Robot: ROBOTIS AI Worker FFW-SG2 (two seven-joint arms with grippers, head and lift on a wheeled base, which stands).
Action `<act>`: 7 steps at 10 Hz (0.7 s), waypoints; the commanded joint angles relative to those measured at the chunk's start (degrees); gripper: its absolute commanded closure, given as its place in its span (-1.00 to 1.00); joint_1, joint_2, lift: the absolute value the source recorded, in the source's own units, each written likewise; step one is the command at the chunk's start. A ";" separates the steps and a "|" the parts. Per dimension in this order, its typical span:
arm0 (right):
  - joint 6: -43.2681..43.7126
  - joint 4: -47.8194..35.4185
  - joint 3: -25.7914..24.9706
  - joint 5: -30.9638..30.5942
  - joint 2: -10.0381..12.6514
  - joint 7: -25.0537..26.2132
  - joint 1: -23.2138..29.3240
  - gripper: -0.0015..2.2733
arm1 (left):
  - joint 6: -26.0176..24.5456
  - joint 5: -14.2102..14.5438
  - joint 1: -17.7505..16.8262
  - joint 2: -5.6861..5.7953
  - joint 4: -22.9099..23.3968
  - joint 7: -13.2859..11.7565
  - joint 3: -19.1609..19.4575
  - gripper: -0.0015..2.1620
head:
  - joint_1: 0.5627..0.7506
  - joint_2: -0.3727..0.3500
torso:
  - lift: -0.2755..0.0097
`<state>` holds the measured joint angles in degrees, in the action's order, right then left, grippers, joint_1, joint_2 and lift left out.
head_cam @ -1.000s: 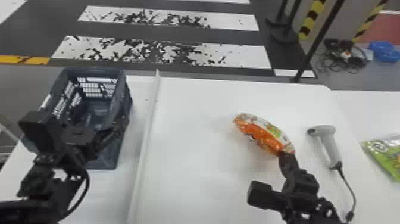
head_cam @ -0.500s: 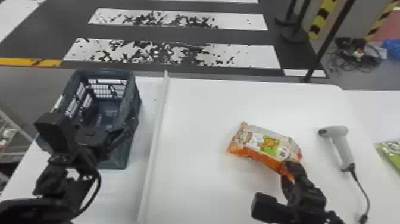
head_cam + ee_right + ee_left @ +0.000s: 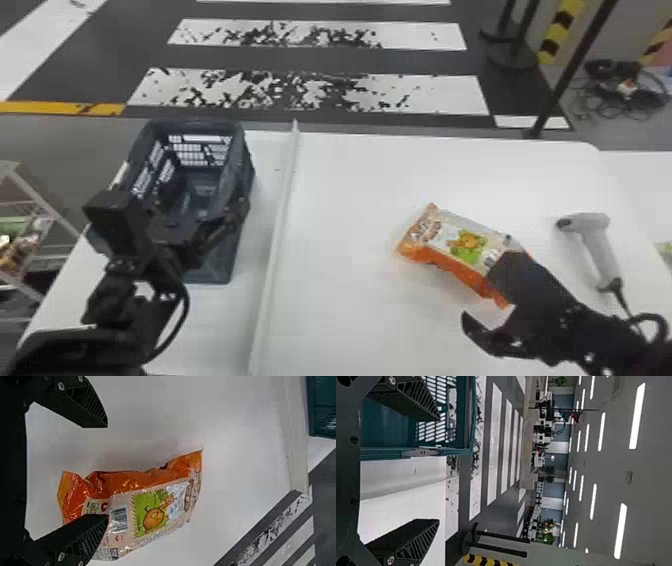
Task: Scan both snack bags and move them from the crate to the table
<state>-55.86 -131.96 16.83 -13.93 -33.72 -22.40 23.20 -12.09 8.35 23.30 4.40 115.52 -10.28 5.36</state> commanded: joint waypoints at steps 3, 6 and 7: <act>2.11 0.04 -13.40 14.37 4.89 -4.14 -0.53 -0.30 | 0.00 0.00 0.00 0.00 -0.11 0.00 0.00 -0.92 | 0.41 0.16 | 0.32; 7.38 4.00 -17.89 15.96 7.09 -4.32 -1.76 0.98 | 0.00 -0.09 0.08 0.00 -0.20 0.00 -0.08 -0.92 | 0.41 0.09 | 0.32; 9.14 6.28 -18.24 16.04 7.17 -4.58 -2.55 0.98 | 0.00 -0.09 0.08 0.00 -0.20 0.00 -0.17 -0.92 | 0.41 0.06 | 0.32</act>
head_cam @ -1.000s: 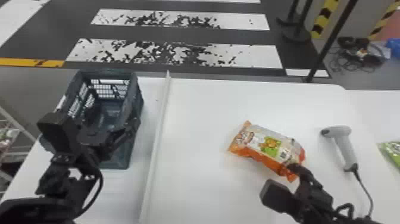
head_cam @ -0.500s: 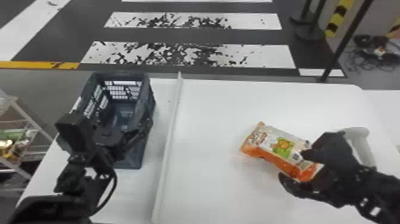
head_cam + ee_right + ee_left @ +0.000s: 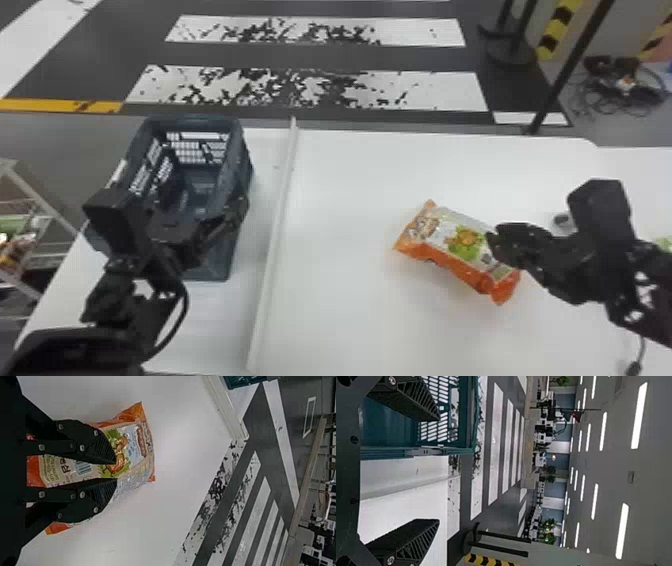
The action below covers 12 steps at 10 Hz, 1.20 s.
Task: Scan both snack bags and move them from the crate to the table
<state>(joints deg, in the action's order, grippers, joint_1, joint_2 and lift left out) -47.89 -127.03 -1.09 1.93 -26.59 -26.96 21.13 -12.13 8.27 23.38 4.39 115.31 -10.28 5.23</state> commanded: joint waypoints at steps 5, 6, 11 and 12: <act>4.86 12.25 1.71 -0.70 0.05 -1.51 -3.81 0.98 | -0.14 -0.09 0.00 0.00 0.18 0.00 -0.58 -0.92 | 0.41 -0.07 | 0.32; 4.33 11.28 2.15 -0.79 0.05 -2.22 -2.76 0.98 | -0.49 -0.09 0.00 0.00 0.18 0.00 -0.49 -0.92 | 0.41 -0.07 | 0.32; 0.99 9.00 6.72 -4.84 0.75 -2.13 -0.12 0.98 | -0.49 -0.18 0.09 0.00 0.00 0.00 -0.49 -0.92 | 0.41 0.04 | 0.32; 1.34 10.40 7.33 -5.01 0.84 -2.13 -0.56 0.98 | -0.49 -0.18 0.18 0.00 0.00 0.00 -0.40 -0.92 | 0.41 0.06 | 0.32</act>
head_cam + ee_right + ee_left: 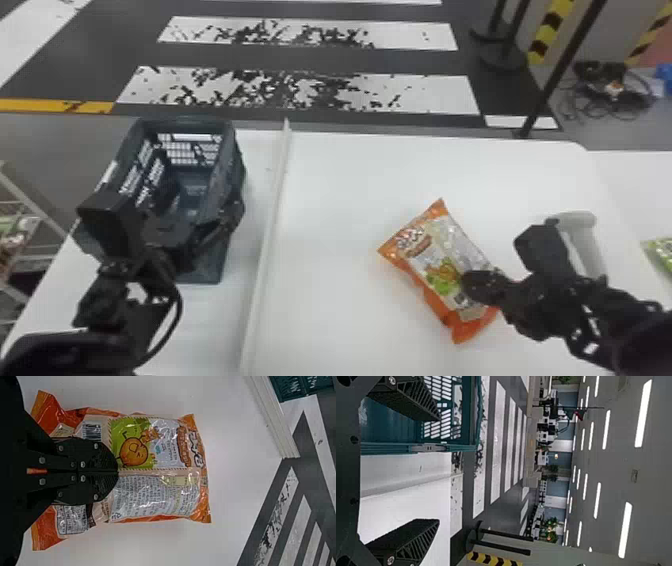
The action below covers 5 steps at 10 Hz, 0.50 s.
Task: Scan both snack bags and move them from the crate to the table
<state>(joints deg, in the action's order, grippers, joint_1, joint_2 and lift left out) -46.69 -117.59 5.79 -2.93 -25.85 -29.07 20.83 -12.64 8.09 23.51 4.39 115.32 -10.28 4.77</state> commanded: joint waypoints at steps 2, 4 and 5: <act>1.38 2.19 0.63 -0.14 0.54 0.15 -0.52 0.98 | 0.20 0.09 0.05 0.00 -0.44 0.00 0.06 -0.92 | 0.41 0.07 | 0.32; 2.08 0.00 -0.95 0.30 1.06 0.68 0.00 0.98 | 0.55 0.18 0.05 0.00 -0.62 0.00 0.06 -0.92 | 0.41 0.08 | 0.32; 1.90 -3.26 -2.89 1.00 1.77 0.77 0.88 0.98 | 0.55 0.18 0.05 0.00 -0.62 0.00 0.06 -0.92 | 0.41 0.08 | 0.32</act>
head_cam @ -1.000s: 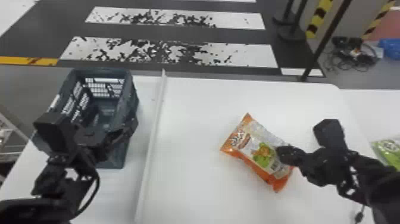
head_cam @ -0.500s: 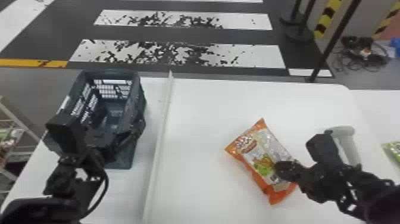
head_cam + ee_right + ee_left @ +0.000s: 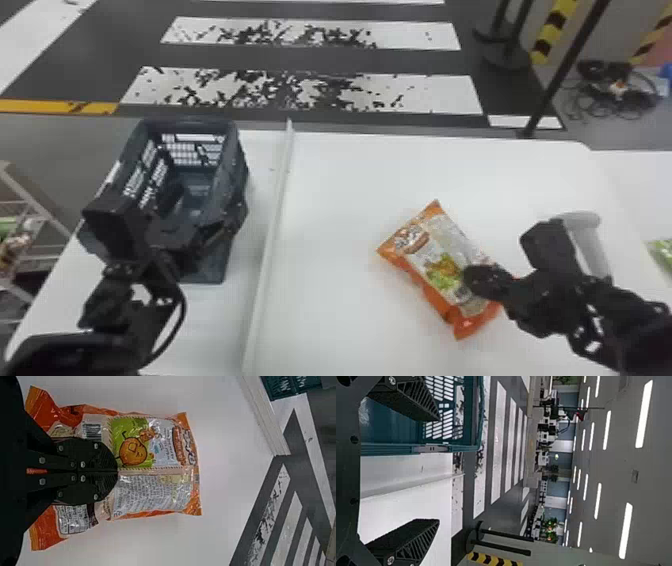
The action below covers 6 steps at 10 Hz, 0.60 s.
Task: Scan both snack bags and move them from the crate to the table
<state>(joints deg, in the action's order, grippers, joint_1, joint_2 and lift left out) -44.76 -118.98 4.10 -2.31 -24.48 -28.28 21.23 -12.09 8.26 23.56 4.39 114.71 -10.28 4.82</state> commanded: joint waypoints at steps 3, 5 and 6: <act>-2.13 -8.37 -3.13 1.17 0.75 -0.19 2.68 0.98 | 0.00 0.01 0.09 0.00 0.08 0.00 0.02 -0.92 | 0.41 0.08 | 0.32; -2.13 -8.99 -3.13 1.08 0.66 -0.98 4.17 0.98 | 0.18 0.01 0.18 0.00 0.08 0.00 0.10 -0.92 | 0.41 0.11 | 0.32; -2.13 -8.99 -3.04 1.08 0.66 -1.51 4.87 0.98 | 0.18 0.01 0.09 0.00 0.08 0.00 0.10 -0.92 | 0.41 0.12 | 0.32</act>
<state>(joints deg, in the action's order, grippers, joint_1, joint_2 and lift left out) -46.90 -127.93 1.01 -1.20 -23.81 -29.69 25.61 -11.91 8.26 23.68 4.39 114.78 -10.28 4.92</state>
